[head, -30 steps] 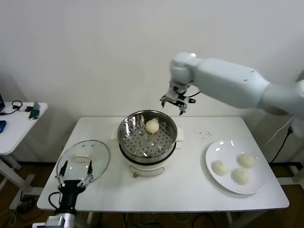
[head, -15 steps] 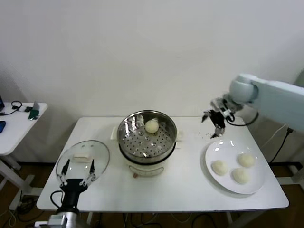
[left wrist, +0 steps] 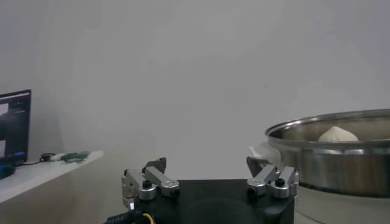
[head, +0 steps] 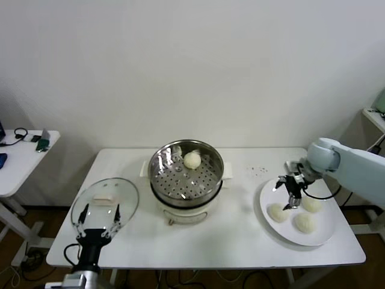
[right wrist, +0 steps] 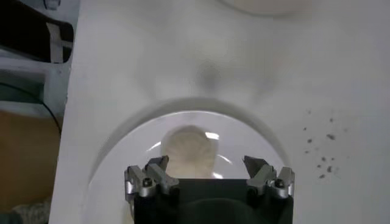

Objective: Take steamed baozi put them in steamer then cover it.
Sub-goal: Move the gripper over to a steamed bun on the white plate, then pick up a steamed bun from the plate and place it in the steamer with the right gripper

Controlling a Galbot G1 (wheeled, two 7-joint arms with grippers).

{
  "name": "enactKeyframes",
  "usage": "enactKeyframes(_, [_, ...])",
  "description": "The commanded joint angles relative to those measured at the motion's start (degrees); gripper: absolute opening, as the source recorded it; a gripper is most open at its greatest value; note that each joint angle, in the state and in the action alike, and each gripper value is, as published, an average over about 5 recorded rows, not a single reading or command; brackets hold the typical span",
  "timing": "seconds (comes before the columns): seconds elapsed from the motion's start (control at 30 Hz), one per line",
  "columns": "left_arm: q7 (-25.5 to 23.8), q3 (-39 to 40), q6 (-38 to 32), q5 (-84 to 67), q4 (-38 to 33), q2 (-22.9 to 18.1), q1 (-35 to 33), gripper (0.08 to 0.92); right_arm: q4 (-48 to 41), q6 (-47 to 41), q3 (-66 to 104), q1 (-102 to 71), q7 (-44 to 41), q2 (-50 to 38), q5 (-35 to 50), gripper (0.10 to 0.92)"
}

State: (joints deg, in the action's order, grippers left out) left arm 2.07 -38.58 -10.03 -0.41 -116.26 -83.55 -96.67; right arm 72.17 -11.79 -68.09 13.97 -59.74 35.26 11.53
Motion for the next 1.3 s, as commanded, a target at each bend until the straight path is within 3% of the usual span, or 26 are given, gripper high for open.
enactKeyframes(0.03, [0.0, -0.1, 0.0, 0.2, 0.1, -0.1, 0.0, 0.823, -3.3, -0.8, 4.5, -7.3, 0.0, 0.5, -2.1, 0.823])
enactKeyframes(0.7, [0.1, -0.3, -0.3, 0.4, 0.4, -0.1, -0.5, 0.823, -8.2, 0.0, 6.7, -9.6, -0.6, 5.3, -4.6, 0.816])
enactKeyframes(1.07, [0.1, -0.3, -0.3, 0.5, 0.3, -0.2, -0.6, 0.823, -8.9, 0.5, 7.4, -9.5, -1.9, 5.3, -4.8, 0.702])
enactKeyframes(1.3, [0.1, -0.3, -0.5, 0.4, 0.0, -0.2, -0.9, 0.823, -6.9, -0.5, 4.5, -3.5, -1.8, 3.2, -0.3, 0.687])
